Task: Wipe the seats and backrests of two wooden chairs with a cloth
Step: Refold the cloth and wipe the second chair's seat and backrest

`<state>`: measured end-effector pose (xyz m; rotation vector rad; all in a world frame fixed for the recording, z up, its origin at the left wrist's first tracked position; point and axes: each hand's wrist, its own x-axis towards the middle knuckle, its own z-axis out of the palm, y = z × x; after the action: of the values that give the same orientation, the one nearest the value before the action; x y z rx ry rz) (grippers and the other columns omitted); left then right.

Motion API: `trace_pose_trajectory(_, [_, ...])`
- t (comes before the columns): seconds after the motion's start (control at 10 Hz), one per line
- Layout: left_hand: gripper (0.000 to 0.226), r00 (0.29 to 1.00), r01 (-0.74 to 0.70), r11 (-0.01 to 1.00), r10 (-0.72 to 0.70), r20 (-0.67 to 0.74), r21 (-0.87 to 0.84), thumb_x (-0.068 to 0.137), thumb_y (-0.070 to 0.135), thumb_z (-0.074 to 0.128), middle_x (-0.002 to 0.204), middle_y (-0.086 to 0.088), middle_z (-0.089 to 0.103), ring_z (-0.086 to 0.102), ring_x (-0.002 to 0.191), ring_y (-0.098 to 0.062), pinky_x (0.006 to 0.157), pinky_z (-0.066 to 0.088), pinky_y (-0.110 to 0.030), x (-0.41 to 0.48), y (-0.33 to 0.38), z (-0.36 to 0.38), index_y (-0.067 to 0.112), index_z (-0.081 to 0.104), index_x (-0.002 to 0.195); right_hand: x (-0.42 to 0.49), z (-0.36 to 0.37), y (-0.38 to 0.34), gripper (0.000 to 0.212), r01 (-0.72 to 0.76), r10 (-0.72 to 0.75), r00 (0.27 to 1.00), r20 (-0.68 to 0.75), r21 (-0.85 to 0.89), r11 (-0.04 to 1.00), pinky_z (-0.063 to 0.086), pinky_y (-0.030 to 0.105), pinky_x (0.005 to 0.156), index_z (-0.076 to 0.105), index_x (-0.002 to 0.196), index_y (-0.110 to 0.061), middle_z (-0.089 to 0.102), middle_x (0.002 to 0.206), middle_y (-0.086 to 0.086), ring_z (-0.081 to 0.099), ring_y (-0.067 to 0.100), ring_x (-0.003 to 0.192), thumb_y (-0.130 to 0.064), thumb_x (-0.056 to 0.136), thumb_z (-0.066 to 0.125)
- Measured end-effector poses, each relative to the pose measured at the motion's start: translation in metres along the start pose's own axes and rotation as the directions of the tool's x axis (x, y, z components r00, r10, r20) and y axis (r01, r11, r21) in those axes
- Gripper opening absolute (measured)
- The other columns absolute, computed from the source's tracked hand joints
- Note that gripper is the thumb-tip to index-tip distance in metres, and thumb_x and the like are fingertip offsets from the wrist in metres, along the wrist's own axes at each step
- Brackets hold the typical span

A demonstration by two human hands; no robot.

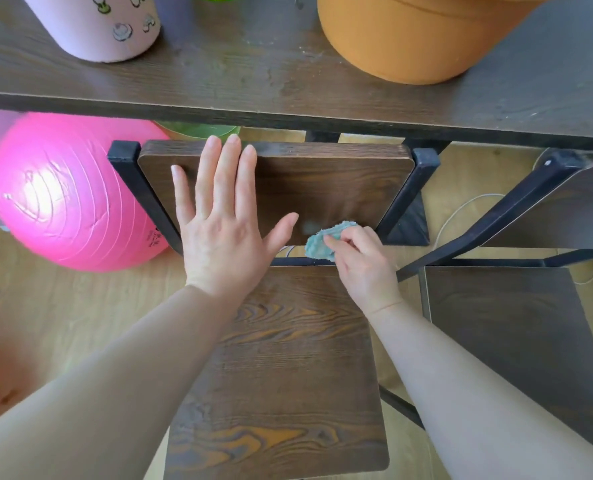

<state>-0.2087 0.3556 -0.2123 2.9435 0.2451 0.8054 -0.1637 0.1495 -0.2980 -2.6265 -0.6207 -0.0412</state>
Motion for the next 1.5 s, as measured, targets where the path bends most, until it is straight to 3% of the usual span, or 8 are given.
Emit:
trace_pose_trajectory(0.2, [0.080,1.000,-0.008,0.999,0.008,0.014,0.038,0.093,0.061,0.045,0.155,-0.014,0.033,0.020,0.147,-0.031,0.116,0.015,-0.061,-0.003,0.001,-0.001,0.003,0.034,0.147,-0.018,0.025,0.012,0.014,-0.118,0.132,0.977,0.169,-0.087,0.989,0.051,0.045,0.084,0.058,0.101,-0.029,0.055,0.107,-0.005,0.055,0.020,0.098,-0.033,0.098,0.044])
trace_pose_trajectory(0.3, [0.081,0.999,-0.016,0.999,0.015,0.033,0.035,0.093,0.062,0.044,0.155,-0.014,0.031,0.018,0.148,-0.031,0.115,0.015,-0.062,-0.004,0.000,-0.003,0.002,0.033,0.147,-0.031,0.003,-0.004,0.018,-0.149,0.145,0.984,0.105,0.027,0.988,0.055,0.041,0.081,0.062,0.111,-0.027,0.055,0.114,-0.007,0.056,0.015,0.102,-0.022,0.094,0.059])
trace_pose_trajectory(0.4, [0.081,0.999,-0.030,0.999,0.028,0.047,0.045,0.092,0.060,0.048,0.155,-0.015,0.030,0.017,0.148,-0.031,0.115,0.015,-0.062,-0.003,-0.002,-0.004,0.002,0.031,0.148,-0.033,-0.043,-0.022,0.027,0.014,-0.009,0.994,-0.105,0.042,0.999,0.057,0.024,0.083,0.069,0.115,-0.014,0.061,0.111,0.001,0.058,0.013,0.102,-0.017,0.089,0.066])
trace_pose_trajectory(0.6, [0.082,0.995,-0.060,0.996,0.054,0.082,0.062,0.092,0.056,0.051,0.156,-0.017,0.027,0.015,0.148,-0.032,0.115,0.013,-0.063,-0.003,-0.005,-0.008,0.002,0.028,0.149,0.010,-0.129,-0.031,0.023,0.149,-0.157,0.815,-0.557,-0.060,0.987,0.053,0.024,0.080,0.073,0.106,-0.001,0.064,0.097,0.014,0.061,0.023,0.092,-0.012,0.096,0.055])
trace_pose_trajectory(0.9, [0.083,0.998,-0.038,0.997,0.034,0.059,0.069,0.090,0.058,0.052,0.155,-0.016,0.031,0.018,0.148,-0.032,0.114,0.016,-0.064,-0.003,-0.003,-0.003,0.002,0.030,0.148,0.012,-0.078,0.003,0.033,0.187,-0.221,0.921,-0.320,-0.134,0.973,0.055,0.031,0.080,0.069,0.109,-0.004,0.064,0.105,0.012,0.058,0.022,0.099,-0.025,0.099,0.046])
trace_pose_trajectory(1.1, [0.083,0.999,-0.043,0.997,0.041,0.035,0.069,0.090,0.057,0.054,0.154,-0.017,0.031,0.019,0.147,-0.034,0.113,0.016,-0.064,-0.003,-0.003,0.002,0.002,0.031,0.148,-0.013,-0.014,0.019,0.022,0.020,-0.036,0.993,-0.112,-0.144,0.989,0.057,0.036,0.073,0.070,0.109,-0.007,0.062,0.103,0.007,0.056,0.019,0.094,-0.012,0.087,0.068])
trace_pose_trajectory(1.2, [0.083,0.998,-0.049,0.995,0.046,0.041,0.088,0.090,0.056,0.052,0.155,-0.018,0.030,0.019,0.147,-0.035,0.113,0.016,-0.064,-0.004,-0.003,0.003,0.001,0.030,0.148,-0.022,0.010,0.024,0.028,-0.030,0.027,0.999,-0.020,-0.180,0.983,0.046,0.034,0.084,0.069,0.103,-0.015,0.058,0.101,0.001,0.050,0.013,0.093,-0.031,0.095,0.048])
trace_pose_trajectory(1.5, [0.086,0.992,-0.066,0.994,0.055,0.115,0.091,0.091,0.057,0.050,0.158,-0.017,0.023,0.011,0.149,-0.033,0.114,0.012,-0.064,-0.004,-0.004,-0.003,0.003,0.022,0.151,-0.042,0.002,-0.006,0.021,-0.207,0.203,0.969,-0.141,-0.018,0.978,0.052,0.023,0.092,0.069,0.112,-0.015,0.060,0.112,0.000,0.058,0.014,0.103,-0.012,0.092,0.063])
